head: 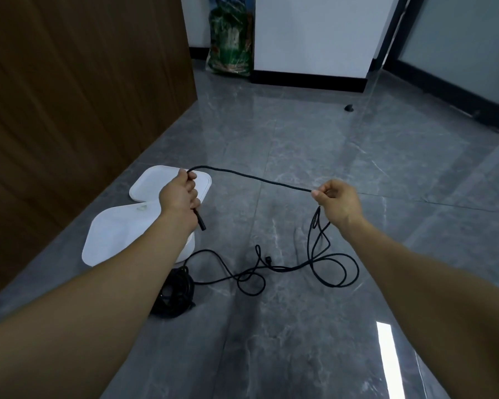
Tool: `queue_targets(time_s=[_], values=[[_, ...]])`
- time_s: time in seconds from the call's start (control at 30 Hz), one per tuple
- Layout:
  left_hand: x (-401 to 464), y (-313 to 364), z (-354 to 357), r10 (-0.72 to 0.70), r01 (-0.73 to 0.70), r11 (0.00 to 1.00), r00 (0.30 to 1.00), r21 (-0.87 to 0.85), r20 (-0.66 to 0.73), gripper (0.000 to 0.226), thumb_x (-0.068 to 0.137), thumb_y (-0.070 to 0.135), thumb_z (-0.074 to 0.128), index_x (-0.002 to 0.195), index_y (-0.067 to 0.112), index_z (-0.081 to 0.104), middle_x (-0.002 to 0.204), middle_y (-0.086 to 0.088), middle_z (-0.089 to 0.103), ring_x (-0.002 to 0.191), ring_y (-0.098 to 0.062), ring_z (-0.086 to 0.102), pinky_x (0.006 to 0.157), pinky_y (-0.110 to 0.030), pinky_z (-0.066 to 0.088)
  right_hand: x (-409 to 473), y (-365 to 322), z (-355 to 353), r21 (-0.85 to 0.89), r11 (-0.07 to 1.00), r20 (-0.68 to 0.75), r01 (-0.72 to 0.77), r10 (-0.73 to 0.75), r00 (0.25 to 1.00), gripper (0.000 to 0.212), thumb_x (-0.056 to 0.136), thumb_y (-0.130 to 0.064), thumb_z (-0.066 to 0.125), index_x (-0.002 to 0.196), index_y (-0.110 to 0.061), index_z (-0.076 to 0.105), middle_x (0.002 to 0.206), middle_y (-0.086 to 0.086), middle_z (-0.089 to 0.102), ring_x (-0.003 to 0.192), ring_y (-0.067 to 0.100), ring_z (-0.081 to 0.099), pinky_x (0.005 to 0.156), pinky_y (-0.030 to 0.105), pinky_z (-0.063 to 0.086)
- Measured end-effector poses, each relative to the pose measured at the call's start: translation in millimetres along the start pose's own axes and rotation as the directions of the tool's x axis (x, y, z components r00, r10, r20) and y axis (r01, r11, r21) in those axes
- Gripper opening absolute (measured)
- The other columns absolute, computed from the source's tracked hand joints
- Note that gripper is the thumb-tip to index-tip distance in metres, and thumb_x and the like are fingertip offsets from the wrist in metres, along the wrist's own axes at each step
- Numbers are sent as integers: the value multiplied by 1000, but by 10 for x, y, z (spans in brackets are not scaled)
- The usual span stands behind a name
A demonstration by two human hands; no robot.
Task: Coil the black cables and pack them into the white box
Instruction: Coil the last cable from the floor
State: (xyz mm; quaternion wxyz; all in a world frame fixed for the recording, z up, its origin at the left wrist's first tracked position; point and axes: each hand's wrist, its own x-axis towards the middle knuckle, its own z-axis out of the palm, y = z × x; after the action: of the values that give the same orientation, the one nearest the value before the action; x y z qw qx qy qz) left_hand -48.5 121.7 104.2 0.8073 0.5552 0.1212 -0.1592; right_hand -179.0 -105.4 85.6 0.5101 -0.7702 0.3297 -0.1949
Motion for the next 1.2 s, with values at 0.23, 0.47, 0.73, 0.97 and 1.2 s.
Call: queue_targets(time_s=[0.23,0.47,0.73,0.97,1.2], values=[[-190,-222,239,337,-535,625,842,569,422,22,101,21,41,96,17,62,80,7,56,73,-1,52,65,-11,41,-96,-196,276,-315,918,323,241,-135,937,11,91,-7,58,85,-8,67,83,4,63,79,16,56,72,25,42],[-284,-347,285,113,-588,516,767,623,631,30,101,20,41,103,5,66,81,1,66,75,-2,63,74,-11,45,-151,-398,359,31,974,474,223,-211,855,23,94,-20,55,72,-20,62,79,1,64,79,8,58,82,21,45],[-462,-285,401,-219,-33,918,790,396,573,37,103,27,33,80,9,56,48,7,42,39,-4,37,40,-15,37,-107,-388,345,155,973,337,173,-217,916,21,91,-22,60,77,-7,65,57,-11,50,55,0,43,57,11,37],[-406,-218,376,-192,-49,917,815,396,546,40,102,34,32,73,12,50,43,10,29,35,-1,20,34,-13,15,-199,-436,393,170,972,426,161,-220,877,35,97,-26,50,71,-5,61,57,-6,56,35,0,36,40,8,31],[-444,-211,467,-219,-110,873,782,475,584,32,102,27,36,76,14,48,50,9,32,37,0,21,34,-12,15,-165,-482,448,154,985,336,76,-124,933,42,99,-30,44,62,-12,48,38,-13,36,32,2,27,37,11,25]])
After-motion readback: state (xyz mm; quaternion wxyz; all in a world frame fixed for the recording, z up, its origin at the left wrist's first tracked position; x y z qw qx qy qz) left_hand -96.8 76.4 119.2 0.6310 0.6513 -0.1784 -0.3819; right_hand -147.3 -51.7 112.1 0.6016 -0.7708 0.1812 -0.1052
